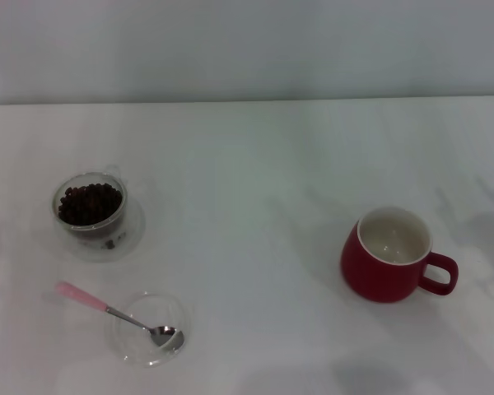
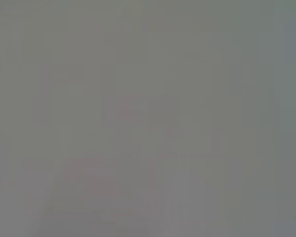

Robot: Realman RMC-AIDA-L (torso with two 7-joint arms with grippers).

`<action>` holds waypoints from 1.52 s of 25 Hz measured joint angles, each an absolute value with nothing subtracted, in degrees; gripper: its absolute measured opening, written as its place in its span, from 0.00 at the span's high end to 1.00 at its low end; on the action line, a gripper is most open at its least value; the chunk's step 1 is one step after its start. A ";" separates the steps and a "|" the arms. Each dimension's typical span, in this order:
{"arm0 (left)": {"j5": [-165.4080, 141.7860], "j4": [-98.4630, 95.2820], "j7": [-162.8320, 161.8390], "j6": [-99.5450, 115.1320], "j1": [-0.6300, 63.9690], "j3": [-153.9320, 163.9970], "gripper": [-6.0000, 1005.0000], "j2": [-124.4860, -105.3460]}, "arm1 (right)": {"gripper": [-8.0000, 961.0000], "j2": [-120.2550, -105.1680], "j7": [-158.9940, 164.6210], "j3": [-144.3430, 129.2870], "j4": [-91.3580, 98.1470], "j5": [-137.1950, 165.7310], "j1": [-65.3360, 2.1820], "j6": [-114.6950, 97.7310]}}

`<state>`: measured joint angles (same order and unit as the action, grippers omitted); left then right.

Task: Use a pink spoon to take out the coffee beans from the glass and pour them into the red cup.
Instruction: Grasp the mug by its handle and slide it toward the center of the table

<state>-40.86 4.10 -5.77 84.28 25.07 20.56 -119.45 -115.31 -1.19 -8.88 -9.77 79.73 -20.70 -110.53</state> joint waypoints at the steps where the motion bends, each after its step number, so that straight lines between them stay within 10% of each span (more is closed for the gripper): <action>1: -40.85 4.11 -5.80 84.32 25.00 20.56 0.12 -119.45 | 0.29 -115.30 -0.92 -8.90 -9.76 79.72 -20.68 -110.53; 38: -41.21 4.64 -5.89 84.37 24.83 20.31 0.12 -119.26 | 0.28 -115.21 13.79 -34.28 -3.00 79.96 -9.01 -88.98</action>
<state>-41.21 4.64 -5.89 84.37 24.83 20.31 -119.26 -115.21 13.79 -34.28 -2.99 79.96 -9.01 -88.98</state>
